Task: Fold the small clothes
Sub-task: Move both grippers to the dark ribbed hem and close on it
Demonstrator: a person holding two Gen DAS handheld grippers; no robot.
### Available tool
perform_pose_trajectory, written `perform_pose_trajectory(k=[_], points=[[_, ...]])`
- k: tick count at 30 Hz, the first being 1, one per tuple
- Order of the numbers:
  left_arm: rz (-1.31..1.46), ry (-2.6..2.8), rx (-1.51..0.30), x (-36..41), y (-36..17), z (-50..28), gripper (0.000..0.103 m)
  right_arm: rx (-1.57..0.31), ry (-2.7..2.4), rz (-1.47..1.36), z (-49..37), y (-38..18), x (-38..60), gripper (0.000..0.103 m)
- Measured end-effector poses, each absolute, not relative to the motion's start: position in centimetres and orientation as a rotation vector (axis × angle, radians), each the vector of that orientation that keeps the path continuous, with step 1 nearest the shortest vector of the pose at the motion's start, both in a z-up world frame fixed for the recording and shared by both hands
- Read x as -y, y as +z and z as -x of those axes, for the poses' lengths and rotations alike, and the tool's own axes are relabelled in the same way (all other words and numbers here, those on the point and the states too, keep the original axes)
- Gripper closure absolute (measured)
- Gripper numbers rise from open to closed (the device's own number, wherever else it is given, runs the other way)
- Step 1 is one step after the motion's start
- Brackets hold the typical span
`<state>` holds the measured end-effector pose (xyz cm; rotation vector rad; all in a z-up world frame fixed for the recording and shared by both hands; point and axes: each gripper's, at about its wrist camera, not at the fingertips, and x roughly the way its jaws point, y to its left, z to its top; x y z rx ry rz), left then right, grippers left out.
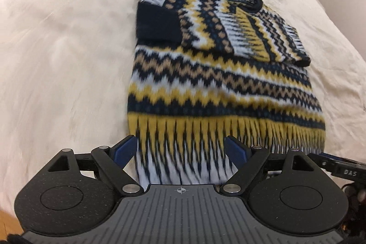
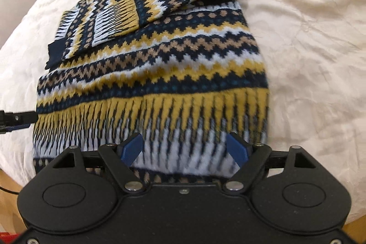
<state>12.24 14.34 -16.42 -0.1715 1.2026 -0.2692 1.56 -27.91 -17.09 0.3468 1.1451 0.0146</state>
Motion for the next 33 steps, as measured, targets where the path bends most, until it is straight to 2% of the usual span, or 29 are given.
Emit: perform_pose_trajectory(k=[16, 33], points=[[0.194, -0.186, -1.198, -13.7, -17.1, -4.4, 0.020, -1.135, 0.029, -0.454, 5.5, -18.3, 33.0, 0.020], [0.192, -0.182, -1.232, -13.6, -19.5, -6.2, 0.019, -1.170, 0.109, -0.500, 4.9, -20.0, 31.6, 0.019]])
